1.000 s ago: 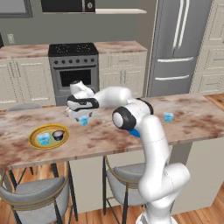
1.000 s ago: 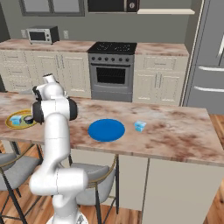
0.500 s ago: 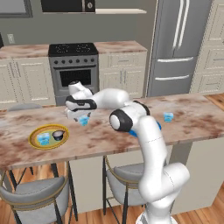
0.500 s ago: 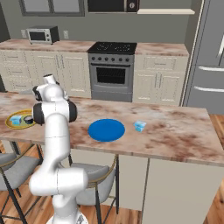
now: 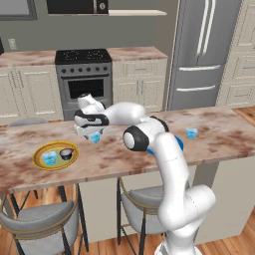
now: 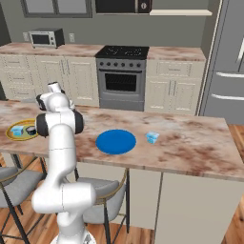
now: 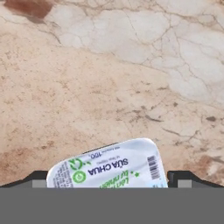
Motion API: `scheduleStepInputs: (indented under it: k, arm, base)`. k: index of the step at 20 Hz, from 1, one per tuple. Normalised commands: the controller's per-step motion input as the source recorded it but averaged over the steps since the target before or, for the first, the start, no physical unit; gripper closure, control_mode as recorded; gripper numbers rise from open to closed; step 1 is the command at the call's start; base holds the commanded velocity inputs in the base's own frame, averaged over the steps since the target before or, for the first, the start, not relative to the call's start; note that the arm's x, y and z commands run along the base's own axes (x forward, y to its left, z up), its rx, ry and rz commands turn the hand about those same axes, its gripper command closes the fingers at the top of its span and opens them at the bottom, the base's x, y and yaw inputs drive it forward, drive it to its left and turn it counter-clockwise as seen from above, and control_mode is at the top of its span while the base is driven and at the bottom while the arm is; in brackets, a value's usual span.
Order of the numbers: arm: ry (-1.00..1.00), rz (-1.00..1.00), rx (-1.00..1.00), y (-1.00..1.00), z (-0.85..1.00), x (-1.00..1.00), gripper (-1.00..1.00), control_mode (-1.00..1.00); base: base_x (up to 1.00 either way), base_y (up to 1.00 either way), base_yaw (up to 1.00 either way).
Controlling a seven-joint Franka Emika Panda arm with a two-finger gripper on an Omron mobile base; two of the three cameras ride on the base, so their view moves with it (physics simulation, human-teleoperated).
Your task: Place two yogurt containers on each plate.
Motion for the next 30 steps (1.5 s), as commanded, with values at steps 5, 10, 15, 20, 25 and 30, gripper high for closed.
scheduleStepInputs:
  k: [5, 10, 15, 20, 25, 30]
  arm:
    - [0.0, 0.0, 0.0, -0.02, -0.02, 0.0, -1.0, -1.0]
    - [0.0, 0.0, 0.0, -0.02, -0.06, 0.0, -1.0, -1.0]
    - [0.0, 0.0, 0.0, -0.03, -0.07, 0.0, -1.0, -1.0]
    - [0.0, 0.0, 0.0, -0.02, -0.07, 0.0, -1.0, -1.0]
    - [0.0, 0.0, 0.0, 0.0, -0.08, 0.0, 1.0, -1.0]
    - [0.0, 0.0, 0.0, -0.02, -0.01, -0.1, 1.0, -1.0]
  base:
    - [0.0, 0.0, 0.0]
    - [0.0, 0.0, 0.0]
    - [0.0, 0.0, 0.0]
    - [0.0, 0.0, 0.0]
    - [0.0, 0.0, 0.0]
    - [0.0, 0.0, 0.0]
